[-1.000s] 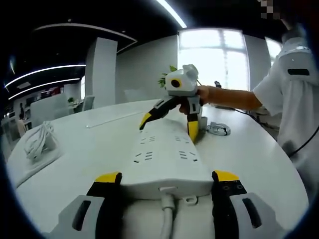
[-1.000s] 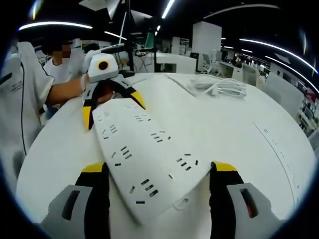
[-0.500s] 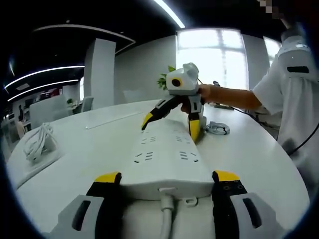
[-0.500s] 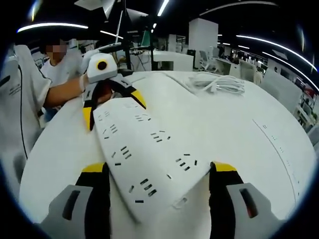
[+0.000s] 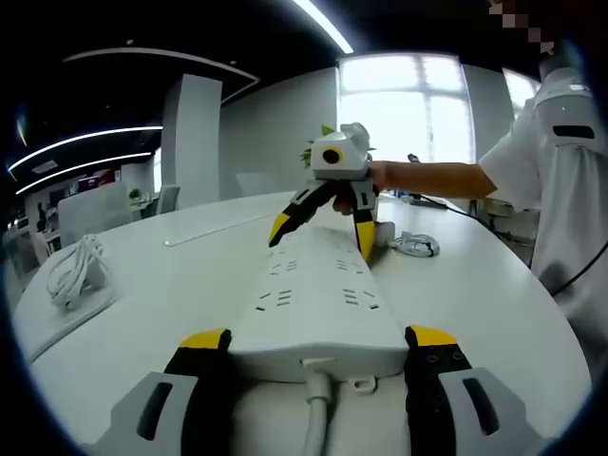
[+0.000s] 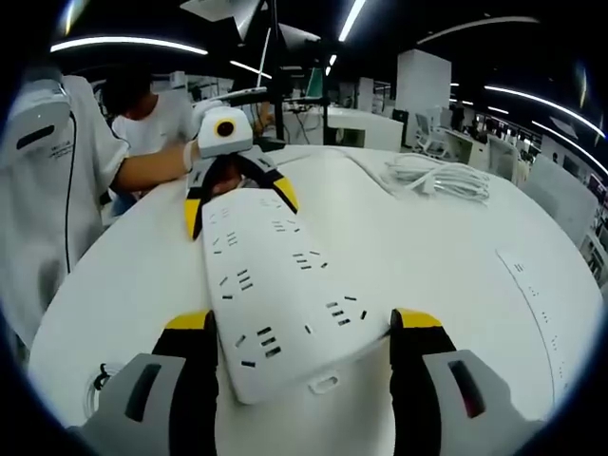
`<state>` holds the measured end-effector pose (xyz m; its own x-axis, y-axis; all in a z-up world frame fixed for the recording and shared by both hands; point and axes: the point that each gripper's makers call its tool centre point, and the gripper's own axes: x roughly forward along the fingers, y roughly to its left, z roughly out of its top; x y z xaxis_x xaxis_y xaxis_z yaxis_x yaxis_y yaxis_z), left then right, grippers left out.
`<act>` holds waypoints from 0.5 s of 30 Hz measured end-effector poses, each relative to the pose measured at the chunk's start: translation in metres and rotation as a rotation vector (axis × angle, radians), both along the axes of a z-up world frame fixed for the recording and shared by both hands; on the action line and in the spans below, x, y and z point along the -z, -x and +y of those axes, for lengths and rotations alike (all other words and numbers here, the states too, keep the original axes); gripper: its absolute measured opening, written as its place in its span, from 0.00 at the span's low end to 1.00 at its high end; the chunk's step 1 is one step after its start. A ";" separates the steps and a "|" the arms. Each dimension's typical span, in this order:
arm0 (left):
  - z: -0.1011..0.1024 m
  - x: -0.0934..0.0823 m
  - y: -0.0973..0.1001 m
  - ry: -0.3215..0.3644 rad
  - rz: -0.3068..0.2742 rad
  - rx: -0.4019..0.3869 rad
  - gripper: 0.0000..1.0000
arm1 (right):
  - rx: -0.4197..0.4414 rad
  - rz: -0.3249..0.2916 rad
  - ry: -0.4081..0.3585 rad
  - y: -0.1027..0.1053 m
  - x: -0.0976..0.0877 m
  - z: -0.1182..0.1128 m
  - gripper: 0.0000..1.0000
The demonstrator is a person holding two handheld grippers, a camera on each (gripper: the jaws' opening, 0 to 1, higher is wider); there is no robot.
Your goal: Straighten the power strip on the desk, plug the charger into it
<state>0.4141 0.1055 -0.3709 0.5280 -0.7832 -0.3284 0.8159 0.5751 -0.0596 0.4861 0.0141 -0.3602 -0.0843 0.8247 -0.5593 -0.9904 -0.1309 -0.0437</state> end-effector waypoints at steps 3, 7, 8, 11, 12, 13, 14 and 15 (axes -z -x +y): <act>0.000 0.000 0.000 -0.001 0.001 0.000 0.75 | 0.004 0.001 -0.007 0.002 0.001 0.000 0.72; 0.001 0.000 0.001 -0.001 0.004 0.014 0.75 | 0.022 -0.002 0.020 0.007 0.001 0.000 0.72; 0.001 0.000 0.001 -0.001 0.004 0.017 0.75 | 0.027 -0.001 0.025 0.008 0.001 -0.001 0.72; 0.003 0.000 0.002 -0.004 0.004 0.038 0.74 | 0.044 -0.001 0.034 0.012 0.002 -0.001 0.72; 0.003 0.000 0.002 -0.003 0.005 0.043 0.74 | 0.051 0.000 0.034 0.011 0.002 -0.002 0.72; 0.004 0.000 0.002 -0.003 0.005 0.047 0.74 | 0.052 0.000 0.034 0.011 0.002 -0.002 0.72; 0.004 0.000 0.003 -0.002 0.005 0.051 0.74 | 0.057 0.000 0.031 0.012 0.002 -0.002 0.72; 0.004 0.000 0.003 -0.002 0.006 0.055 0.75 | 0.061 0.001 0.029 0.013 0.002 -0.002 0.72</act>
<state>0.4111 0.1098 -0.3711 0.4824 -0.8103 -0.3327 0.8459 0.5296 -0.0632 0.4736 0.0124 -0.3624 -0.0349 0.8118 -0.5828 -0.9966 -0.0717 -0.0402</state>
